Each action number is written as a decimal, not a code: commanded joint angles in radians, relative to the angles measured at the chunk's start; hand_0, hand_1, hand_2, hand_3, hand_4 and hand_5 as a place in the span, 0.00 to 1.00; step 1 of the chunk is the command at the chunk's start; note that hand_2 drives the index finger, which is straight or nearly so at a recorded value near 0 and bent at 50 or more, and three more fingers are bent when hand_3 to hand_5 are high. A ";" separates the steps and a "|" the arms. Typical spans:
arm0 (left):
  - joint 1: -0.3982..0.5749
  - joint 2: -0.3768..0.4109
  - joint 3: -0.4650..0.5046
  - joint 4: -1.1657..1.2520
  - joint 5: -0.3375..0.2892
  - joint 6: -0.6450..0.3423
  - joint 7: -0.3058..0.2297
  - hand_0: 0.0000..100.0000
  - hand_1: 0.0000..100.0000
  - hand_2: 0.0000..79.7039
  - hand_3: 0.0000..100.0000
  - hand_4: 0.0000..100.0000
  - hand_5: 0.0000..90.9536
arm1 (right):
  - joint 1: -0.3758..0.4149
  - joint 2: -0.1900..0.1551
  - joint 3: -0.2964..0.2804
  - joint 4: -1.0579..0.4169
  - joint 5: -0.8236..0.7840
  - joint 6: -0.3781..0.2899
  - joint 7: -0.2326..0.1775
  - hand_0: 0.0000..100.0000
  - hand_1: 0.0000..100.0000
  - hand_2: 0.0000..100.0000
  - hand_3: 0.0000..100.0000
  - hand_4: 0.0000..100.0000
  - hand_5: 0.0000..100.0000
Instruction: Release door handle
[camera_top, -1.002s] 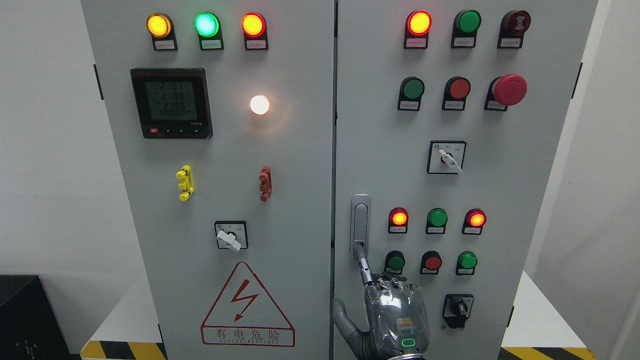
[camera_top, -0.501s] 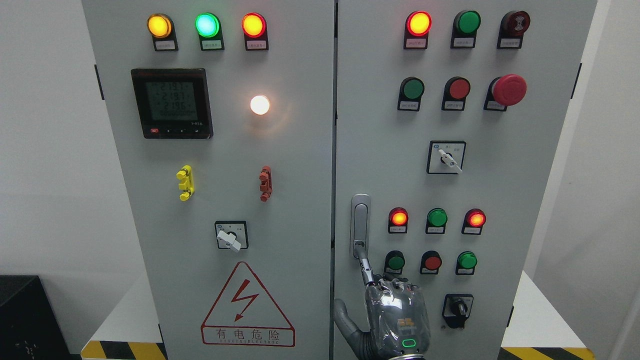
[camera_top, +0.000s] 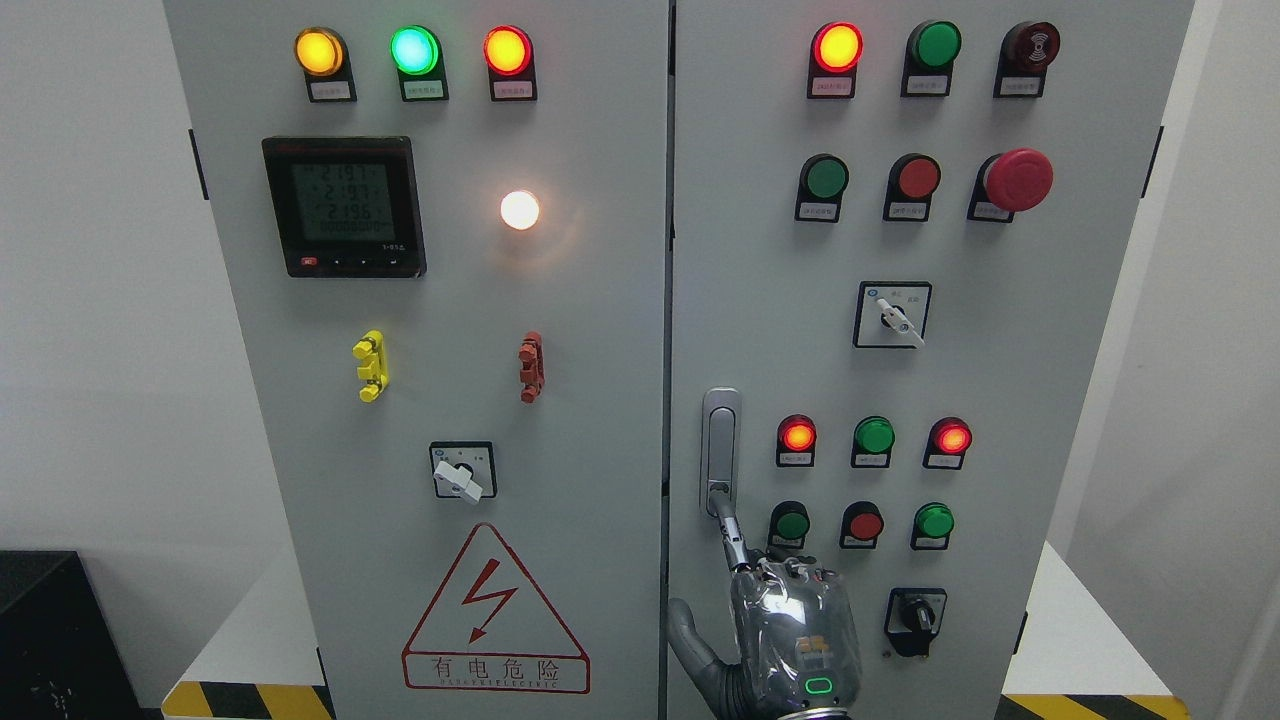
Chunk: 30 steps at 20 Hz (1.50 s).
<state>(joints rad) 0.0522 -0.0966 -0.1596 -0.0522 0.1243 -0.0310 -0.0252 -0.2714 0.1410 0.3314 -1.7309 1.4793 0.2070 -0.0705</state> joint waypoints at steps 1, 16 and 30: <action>0.000 0.000 0.000 0.000 0.000 0.002 -0.001 0.00 0.00 0.06 0.10 0.00 0.00 | 0.003 0.000 0.001 0.024 -0.001 0.000 0.001 0.40 0.26 0.00 0.80 0.74 0.72; 0.000 0.000 0.000 0.000 0.000 0.003 -0.001 0.00 0.00 0.06 0.10 0.00 0.00 | 0.015 -0.001 0.000 0.030 -0.001 0.000 0.003 0.40 0.26 0.00 0.80 0.75 0.72; 0.000 0.000 0.000 0.000 0.000 0.002 -0.001 0.00 0.00 0.06 0.10 0.00 0.00 | 0.015 -0.001 0.001 0.027 -0.002 0.006 0.023 0.39 0.26 0.00 0.81 0.75 0.73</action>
<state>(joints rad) 0.0522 -0.0966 -0.1595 -0.0521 0.1243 -0.0284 -0.0253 -0.2562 0.1400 0.3320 -1.7178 1.4781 0.2108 -0.0495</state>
